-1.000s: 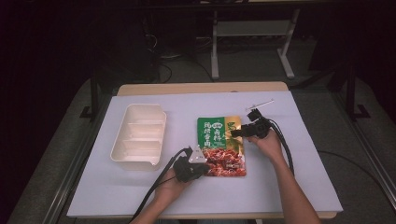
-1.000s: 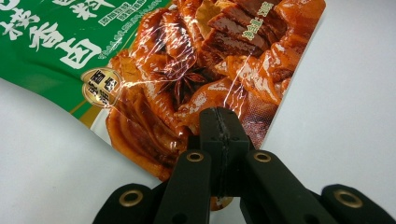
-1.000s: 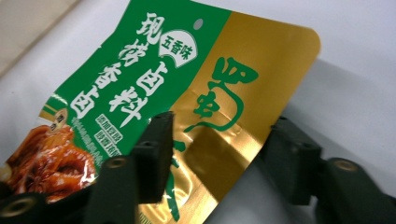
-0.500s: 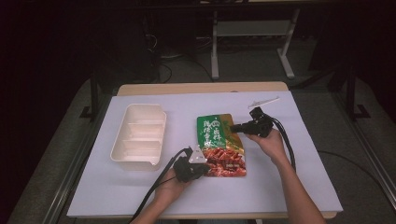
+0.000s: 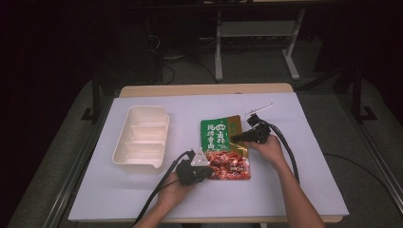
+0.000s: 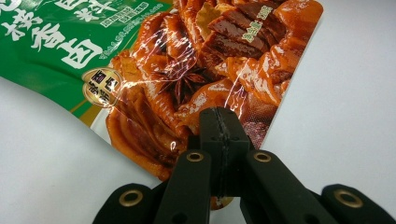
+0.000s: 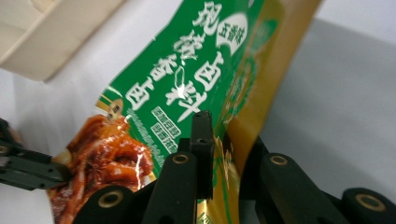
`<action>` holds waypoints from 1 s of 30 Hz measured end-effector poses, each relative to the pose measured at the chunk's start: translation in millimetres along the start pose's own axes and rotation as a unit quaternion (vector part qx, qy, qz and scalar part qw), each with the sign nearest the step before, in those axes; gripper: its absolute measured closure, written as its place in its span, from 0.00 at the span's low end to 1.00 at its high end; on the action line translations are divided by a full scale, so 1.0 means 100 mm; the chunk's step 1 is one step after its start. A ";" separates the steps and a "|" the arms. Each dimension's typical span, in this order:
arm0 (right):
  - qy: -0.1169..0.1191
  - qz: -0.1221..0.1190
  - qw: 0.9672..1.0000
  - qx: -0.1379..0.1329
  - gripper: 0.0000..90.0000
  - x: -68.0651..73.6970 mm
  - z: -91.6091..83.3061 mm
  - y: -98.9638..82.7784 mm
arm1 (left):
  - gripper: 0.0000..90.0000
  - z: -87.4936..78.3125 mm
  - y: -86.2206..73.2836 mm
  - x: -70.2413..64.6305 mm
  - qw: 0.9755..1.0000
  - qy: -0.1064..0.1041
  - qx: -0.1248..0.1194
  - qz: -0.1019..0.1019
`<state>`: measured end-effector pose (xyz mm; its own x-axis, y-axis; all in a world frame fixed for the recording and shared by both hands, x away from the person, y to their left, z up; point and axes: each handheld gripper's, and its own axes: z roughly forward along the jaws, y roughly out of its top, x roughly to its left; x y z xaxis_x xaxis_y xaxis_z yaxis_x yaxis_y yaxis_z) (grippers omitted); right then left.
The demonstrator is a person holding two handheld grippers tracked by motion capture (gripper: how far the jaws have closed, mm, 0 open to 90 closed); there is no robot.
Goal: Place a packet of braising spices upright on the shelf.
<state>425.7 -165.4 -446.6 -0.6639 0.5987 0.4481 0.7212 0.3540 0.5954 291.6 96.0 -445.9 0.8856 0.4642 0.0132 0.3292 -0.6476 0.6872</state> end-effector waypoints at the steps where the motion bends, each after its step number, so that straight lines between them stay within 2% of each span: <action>1: 0.000 -0.002 1.000 0.003 0.92 0.00 0.01 0.00 | 1.00 0.00 0.00 0.00 1.000 0.000 0.000 0.000; 4: -0.005 -0.011 1.000 0.002 0.97 0.03 0.02 0.01 | 1.00 0.00 0.00 0.00 1.000 -0.001 -0.001 -0.002; 7: -0.003 -0.015 1.000 -0.001 0.98 0.04 -0.01 0.01 | 1.00 -0.01 -0.02 0.01 1.000 -0.003 -0.005 -0.004; 11: -0.002 -0.019 1.000 -0.006 0.99 0.09 -0.07 0.03 | 0.99 -0.02 -0.05 0.04 1.000 -0.014 -0.012 -0.019; 15: 0.002 -0.026 1.000 -0.017 0.99 0.13 -0.13 0.04 | 0.93 -0.06 -0.08 0.04 0.999 -0.015 -0.022 -0.018; 18: 0.006 -0.032 0.999 -0.034 0.99 0.22 -0.21 0.06 | 0.89 -0.15 -0.16 0.02 0.998 -0.021 -0.049 -0.024; 19: 0.006 -0.032 0.999 -0.034 0.99 0.22 -0.21 0.06 | 0.88 -0.15 -0.16 0.02 0.998 -0.021 -0.049 -0.024; 20: 0.007 -0.039 0.998 -0.041 0.99 0.26 -0.26 0.07 | 0.86 -0.20 -0.19 0.02 0.997 -0.030 -0.064 -0.026; 24: 0.006 -0.046 0.998 -0.048 0.99 0.33 -0.33 0.09 | 0.83 -0.30 -0.20 0.00 0.997 -0.034 -0.073 -0.022; 26: 0.005 -0.049 0.997 -0.059 0.99 0.39 -0.39 0.10 | 0.78 -0.37 -0.21 -0.01 0.996 -0.037 -0.076 -0.018; 30: 0.003 -0.053 0.996 -0.069 0.99 0.44 -0.46 0.10 | 0.73 -0.46 -0.24 -0.04 0.995 -0.043 -0.086 -0.019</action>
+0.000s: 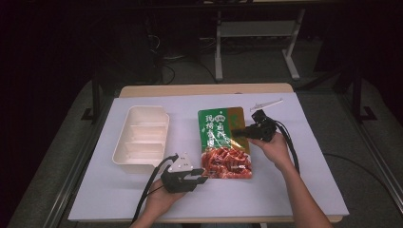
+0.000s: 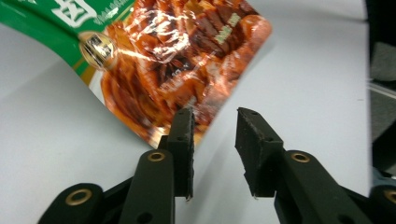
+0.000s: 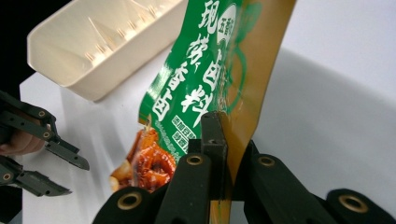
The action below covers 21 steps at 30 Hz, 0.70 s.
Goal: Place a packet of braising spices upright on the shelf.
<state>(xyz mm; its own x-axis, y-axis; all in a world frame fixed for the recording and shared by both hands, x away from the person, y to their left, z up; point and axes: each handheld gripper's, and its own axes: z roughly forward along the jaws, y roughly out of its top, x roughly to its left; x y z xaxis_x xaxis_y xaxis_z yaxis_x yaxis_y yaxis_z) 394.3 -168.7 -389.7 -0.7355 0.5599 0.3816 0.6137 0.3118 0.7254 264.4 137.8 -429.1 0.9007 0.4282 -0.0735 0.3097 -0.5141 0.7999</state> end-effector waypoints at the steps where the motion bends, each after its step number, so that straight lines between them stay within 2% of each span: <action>1: 0.000 -0.002 1.000 -0.004 0.99 0.02 -0.04 0.01 | 0.71 -0.03 -0.01 -0.01 1.000 0.000 -0.004 -0.001; 8: 0.003 -0.014 1.000 -0.020 0.99 0.13 -0.17 0.08 | 0.66 -0.19 -0.06 -0.07 1.000 -0.008 -0.016 0.006; 11: -0.003 -0.037 0.999 -0.025 0.99 0.27 -0.22 0.15 | 0.64 -0.24 -0.10 -0.11 1.000 -0.011 -0.023 0.007; 20: -0.001 -0.068 0.997 -0.038 0.99 0.50 -0.26 0.29 | 0.59 -0.36 -0.26 -0.17 1.000 -0.018 -0.025 0.007; 21: 0.006 -0.071 0.997 -0.041 0.99 0.56 -0.26 0.33 | 0.59 -0.37 -0.29 -0.18 0.999 -0.018 -0.027 0.004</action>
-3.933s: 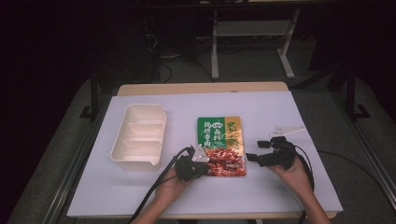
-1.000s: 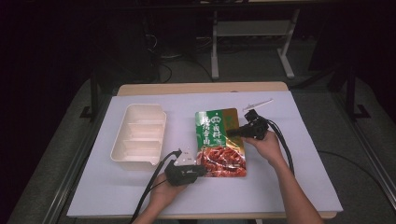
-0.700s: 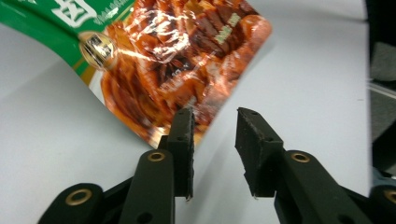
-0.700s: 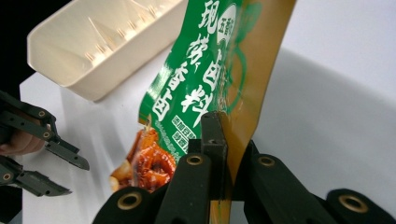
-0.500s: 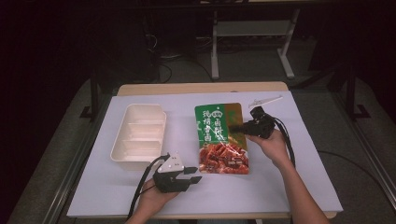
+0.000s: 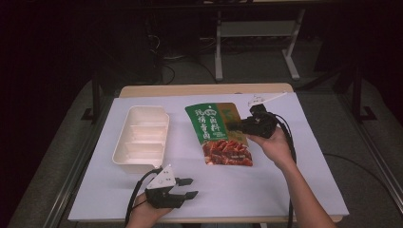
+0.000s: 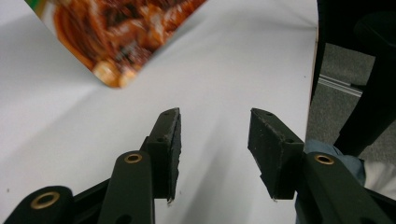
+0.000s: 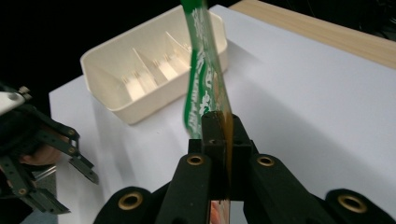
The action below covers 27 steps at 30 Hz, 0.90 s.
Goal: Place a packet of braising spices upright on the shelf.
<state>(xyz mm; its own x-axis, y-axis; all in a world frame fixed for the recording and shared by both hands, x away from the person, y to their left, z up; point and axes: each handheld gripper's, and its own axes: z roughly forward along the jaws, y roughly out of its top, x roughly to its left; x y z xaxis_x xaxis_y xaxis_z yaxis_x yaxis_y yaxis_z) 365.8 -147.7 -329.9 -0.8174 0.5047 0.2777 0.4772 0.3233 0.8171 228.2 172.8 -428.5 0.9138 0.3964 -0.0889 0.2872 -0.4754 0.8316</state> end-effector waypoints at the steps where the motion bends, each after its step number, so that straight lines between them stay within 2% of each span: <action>1: 0.000 0.000 1.000 0.000 0.99 0.00 0.00 0.00 | 0.59 -0.01 -0.01 0.00 1.000 -0.001 0.002 0.002; 5: 0.007 -0.015 1.000 -0.003 0.99 0.12 0.04 0.11 | 0.57 -0.08 -0.07 -0.01 1.000 0.000 0.004 0.006; 13: 0.015 -0.021 0.999 -0.021 0.99 0.25 0.13 0.27 | 0.53 -0.21 -0.17 -0.04 1.000 0.006 -0.003 0.008; 17: 0.023 -0.024 0.999 -0.031 0.99 0.30 0.18 0.33 | 0.52 -0.23 -0.19 -0.03 1.000 0.004 -0.005 0.009; 27: 0.052 -0.042 0.997 -0.049 1.00 0.52 0.37 0.59 | 0.50 -0.22 -0.21 -0.06 1.000 0.004 -0.007 0.016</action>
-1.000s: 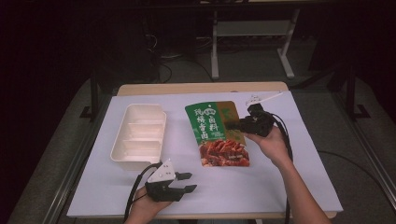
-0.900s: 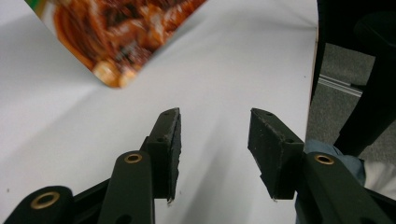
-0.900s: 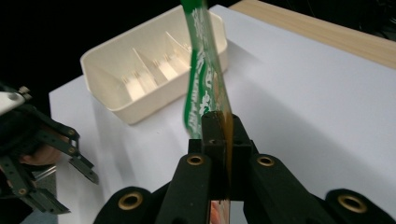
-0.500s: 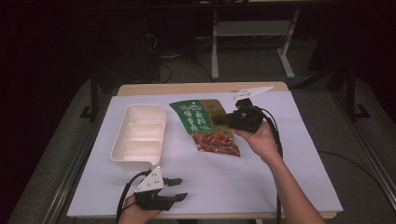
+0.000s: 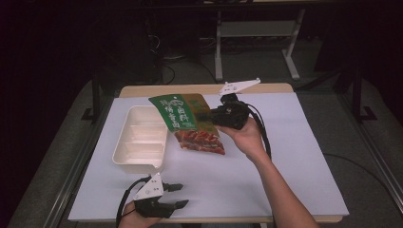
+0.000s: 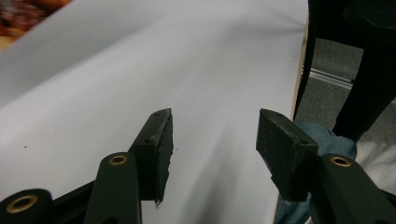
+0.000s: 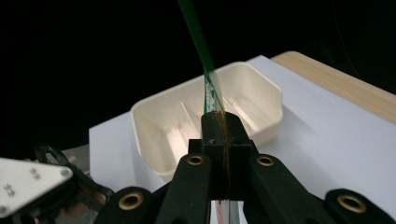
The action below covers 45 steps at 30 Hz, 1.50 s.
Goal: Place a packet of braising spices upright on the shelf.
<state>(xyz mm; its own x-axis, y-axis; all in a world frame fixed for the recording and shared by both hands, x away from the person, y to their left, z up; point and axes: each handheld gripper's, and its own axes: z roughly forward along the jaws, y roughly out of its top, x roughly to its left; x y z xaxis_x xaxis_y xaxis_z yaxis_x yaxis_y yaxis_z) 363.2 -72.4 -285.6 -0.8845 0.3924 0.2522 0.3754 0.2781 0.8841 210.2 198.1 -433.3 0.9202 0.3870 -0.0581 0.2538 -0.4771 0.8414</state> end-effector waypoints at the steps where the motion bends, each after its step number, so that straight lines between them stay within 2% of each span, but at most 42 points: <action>1: 0.008 -0.003 1.000 -0.006 0.99 0.04 0.06 0.06 | 0.50 0.00 0.00 0.00 1.000 0.000 0.000 0.002; 11: 0.032 -0.012 0.999 -0.026 0.99 0.20 0.30 0.27 | 0.48 -0.02 -0.03 0.00 1.000 0.003 -0.003 0.003; 19: 0.049 -0.008 0.998 -0.039 0.99 0.30 0.64 0.38 | 0.47 0.00 -0.03 -0.04 1.000 0.003 0.001 0.011; 33: 0.061 -0.006 0.997 -0.037 0.99 0.39 1.10 0.36 | 0.45 -0.01 -0.03 -0.03 1.000 0.003 -0.003 0.013; 39: 0.062 -0.009 0.997 -0.032 0.99 0.40 1.18 0.35 | 0.45 -0.01 -0.04 -0.02 1.000 0.004 -0.001 0.013; 45: 0.054 -0.010 0.998 -0.027 0.99 0.44 1.31 0.33 | 0.44 0.00 -0.04 -0.02 1.000 0.004 0.003 0.014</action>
<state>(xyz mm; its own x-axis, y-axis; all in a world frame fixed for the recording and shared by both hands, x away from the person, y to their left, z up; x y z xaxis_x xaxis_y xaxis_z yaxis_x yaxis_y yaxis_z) 373.2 69.2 -296.9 -0.9174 0.2897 0.2728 0.3448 0.2366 0.9084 207.8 198.8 -436.4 0.9243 0.3804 -0.0305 0.2306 -0.4930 0.8389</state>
